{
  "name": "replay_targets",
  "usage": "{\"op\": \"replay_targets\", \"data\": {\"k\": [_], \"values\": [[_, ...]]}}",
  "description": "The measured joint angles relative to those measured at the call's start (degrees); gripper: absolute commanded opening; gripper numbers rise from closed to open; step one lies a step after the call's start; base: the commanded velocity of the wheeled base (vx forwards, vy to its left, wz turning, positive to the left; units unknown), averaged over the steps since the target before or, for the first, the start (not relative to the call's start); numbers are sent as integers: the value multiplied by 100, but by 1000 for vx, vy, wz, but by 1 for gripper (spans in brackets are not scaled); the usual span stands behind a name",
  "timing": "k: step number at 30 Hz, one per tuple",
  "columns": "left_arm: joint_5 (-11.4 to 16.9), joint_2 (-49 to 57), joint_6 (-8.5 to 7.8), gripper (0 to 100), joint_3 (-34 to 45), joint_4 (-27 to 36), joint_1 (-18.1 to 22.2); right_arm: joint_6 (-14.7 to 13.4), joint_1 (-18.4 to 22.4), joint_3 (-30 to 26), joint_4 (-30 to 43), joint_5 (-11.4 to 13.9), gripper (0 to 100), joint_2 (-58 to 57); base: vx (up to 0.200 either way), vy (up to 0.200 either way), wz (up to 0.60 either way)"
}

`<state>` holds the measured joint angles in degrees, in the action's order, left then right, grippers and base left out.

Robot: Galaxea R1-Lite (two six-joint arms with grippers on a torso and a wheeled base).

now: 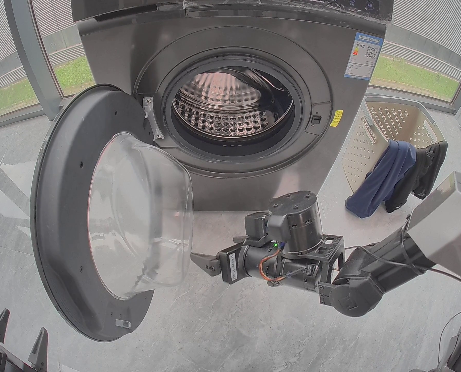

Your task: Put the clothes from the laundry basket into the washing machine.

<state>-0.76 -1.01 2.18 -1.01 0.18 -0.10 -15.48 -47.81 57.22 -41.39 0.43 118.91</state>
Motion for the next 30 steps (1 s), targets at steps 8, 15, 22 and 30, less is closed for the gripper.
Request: {"op": "replay_targets", "data": {"k": [8, 15, 22, 30], "values": [[-2, 0, -2, 100, 0, 2, 0, 7, 189, 388, 1, -13, 100, 247, 0, 0, 0], [-2, -2, 0, 100, 0, 4, 0, -35, 5, 738, -106, -105, 100, 639, 0, 0, 0], [-2, -2, 0, 100, 0, 6, 0, -105, -130, 1107, -522, -239, 100, 912, 0, 0, 0], [11, -2, -7, 100, 0, 0, 0, -110, -78, 1340, -508, -252, 100, 1009, 0, 0, 0]]}}
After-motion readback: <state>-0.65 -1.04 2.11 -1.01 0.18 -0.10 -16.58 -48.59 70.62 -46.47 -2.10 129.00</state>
